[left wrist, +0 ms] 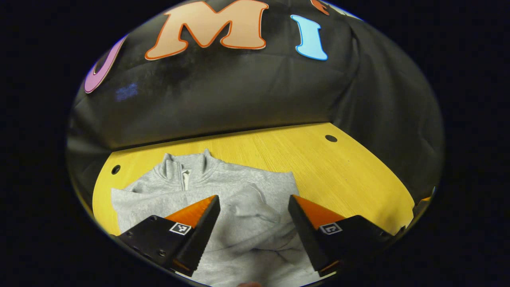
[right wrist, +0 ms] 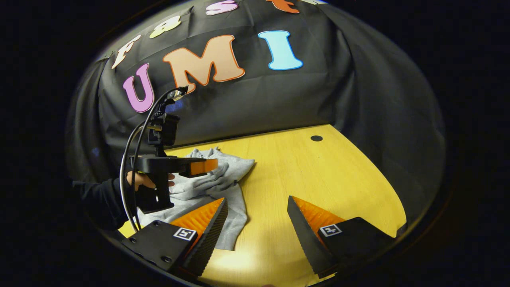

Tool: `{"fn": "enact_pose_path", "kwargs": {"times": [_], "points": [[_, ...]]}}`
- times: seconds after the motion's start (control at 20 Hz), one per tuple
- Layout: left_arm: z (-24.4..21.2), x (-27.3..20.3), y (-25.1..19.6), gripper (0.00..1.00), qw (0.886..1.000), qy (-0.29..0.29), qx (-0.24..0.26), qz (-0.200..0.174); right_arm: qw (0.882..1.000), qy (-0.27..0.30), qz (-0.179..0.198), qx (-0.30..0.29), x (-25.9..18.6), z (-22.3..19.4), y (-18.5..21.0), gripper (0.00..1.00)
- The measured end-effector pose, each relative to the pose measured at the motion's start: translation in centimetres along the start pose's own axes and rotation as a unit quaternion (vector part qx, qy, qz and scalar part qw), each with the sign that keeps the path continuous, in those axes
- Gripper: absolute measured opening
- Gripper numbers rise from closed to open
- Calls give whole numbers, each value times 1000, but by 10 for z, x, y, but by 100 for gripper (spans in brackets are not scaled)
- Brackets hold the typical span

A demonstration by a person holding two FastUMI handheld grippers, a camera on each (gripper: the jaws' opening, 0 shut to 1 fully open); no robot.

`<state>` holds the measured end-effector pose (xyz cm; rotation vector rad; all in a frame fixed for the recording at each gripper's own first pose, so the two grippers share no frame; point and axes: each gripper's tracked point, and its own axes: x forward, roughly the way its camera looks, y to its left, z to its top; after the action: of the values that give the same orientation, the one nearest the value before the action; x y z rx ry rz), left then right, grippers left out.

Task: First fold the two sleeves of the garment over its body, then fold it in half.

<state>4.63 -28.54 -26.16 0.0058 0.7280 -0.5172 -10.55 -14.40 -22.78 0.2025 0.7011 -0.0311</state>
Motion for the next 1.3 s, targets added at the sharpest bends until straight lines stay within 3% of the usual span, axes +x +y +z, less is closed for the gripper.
{"fn": "enact_pose_path", "kwargs": {"times": [0.15, 0.35, 0.75, 0.8, 0.9, 1.2, 1.3], "points": [[1, -28, 41, 98, 999, -19, 25, 40, 1000, 12, 18, -10, 14, -7, 16, 96], [-18, -68, 89, 98, 997, -32, 35, 65, 999, 29, 37, -13, 33, -16, 38, 96], [-94, -138, 181, 98, 988, 2, -49, 149, 995, 69, 41, -58, 53, -47, 53, 97], [-106, -146, 189, 98, 986, 13, -56, 158, 994, 76, 38, -63, 55, -52, 53, 92], [-128, -155, 200, 98, 983, 25, -68, 171, 993, 91, 31, -63, 57, -64, 50, 97], [-203, -181, 207, 98, 974, 87, -105, 181, 988, 136, 12, -69, 59, -108, 46, 96], [-219, -183, 212, 98, 970, 98, -112, 191, 987, 147, 10, -69, 57, -119, 48, 92]]}}
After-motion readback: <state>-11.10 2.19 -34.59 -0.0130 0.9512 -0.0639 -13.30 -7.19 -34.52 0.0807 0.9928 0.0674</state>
